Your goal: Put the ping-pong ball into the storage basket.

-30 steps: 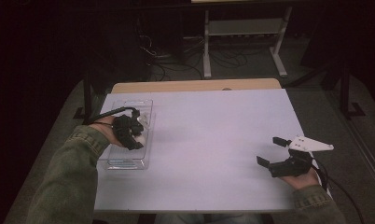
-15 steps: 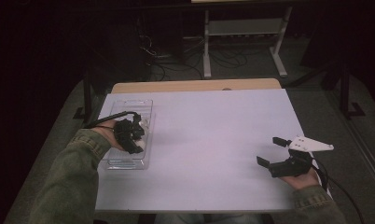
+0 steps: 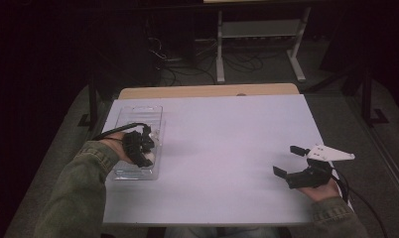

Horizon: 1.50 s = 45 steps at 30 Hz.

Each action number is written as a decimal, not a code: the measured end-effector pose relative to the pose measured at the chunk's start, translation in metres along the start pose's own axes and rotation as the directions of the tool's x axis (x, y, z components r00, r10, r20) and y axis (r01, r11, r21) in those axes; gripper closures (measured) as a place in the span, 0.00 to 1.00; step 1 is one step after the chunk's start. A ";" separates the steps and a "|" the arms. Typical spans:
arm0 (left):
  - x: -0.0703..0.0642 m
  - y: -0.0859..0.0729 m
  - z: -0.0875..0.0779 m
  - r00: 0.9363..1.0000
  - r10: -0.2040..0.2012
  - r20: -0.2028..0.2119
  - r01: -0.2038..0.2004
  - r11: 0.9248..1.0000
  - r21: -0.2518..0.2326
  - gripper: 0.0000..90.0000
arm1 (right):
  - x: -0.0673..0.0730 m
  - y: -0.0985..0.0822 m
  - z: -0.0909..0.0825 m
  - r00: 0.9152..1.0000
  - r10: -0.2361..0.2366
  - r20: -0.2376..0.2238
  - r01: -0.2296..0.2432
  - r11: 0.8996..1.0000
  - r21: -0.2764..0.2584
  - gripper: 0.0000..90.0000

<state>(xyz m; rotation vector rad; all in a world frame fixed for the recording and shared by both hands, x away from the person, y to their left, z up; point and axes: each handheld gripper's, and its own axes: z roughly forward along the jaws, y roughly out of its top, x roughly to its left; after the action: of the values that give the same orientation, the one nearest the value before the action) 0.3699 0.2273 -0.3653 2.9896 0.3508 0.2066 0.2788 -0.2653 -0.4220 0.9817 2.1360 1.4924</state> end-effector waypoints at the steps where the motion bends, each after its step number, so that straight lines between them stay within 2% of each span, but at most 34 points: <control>1: 0.000 0.000 0.001 1.000 -0.001 0.002 0.001 1.000 -0.002 0.56 | 0.000 0.000 0.000 1.000 0.000 0.000 0.000 1.000 0.000 0.00; 17: 0.002 -0.003 0.012 1.000 -0.013 0.017 0.012 1.000 0.018 0.56 | 0.000 -0.001 0.000 1.000 0.004 -0.004 -0.004 1.000 0.001 0.00; 33: 0.004 -0.003 0.010 1.000 -0.025 0.002 0.025 1.000 0.000 0.56 | 0.000 -0.001 0.001 1.000 0.004 -0.009 -0.004 1.000 0.007 0.00; 37: 0.005 -0.004 0.010 1.000 -0.032 0.000 0.032 0.999 -0.003 0.52 | 0.000 -0.001 0.001 1.000 0.007 -0.008 -0.006 1.000 0.006 0.00; 38: 0.004 -0.004 0.010 0.999 -0.032 -0.020 0.032 0.999 -0.006 0.48 | 0.000 -0.001 0.001 1.000 0.006 -0.009 -0.006 1.000 0.007 0.00; 45: 0.005 -0.003 0.006 0.998 -0.051 -0.032 0.051 0.998 -0.022 0.42 | 0.001 -0.001 0.001 1.000 0.005 -0.012 -0.005 1.000 0.008 0.00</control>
<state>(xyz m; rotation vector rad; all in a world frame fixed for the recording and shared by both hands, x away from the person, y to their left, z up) 0.3750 0.2307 -0.3714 2.9550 0.4252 0.2526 0.2787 -0.2644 -0.4233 0.9835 2.1504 1.4970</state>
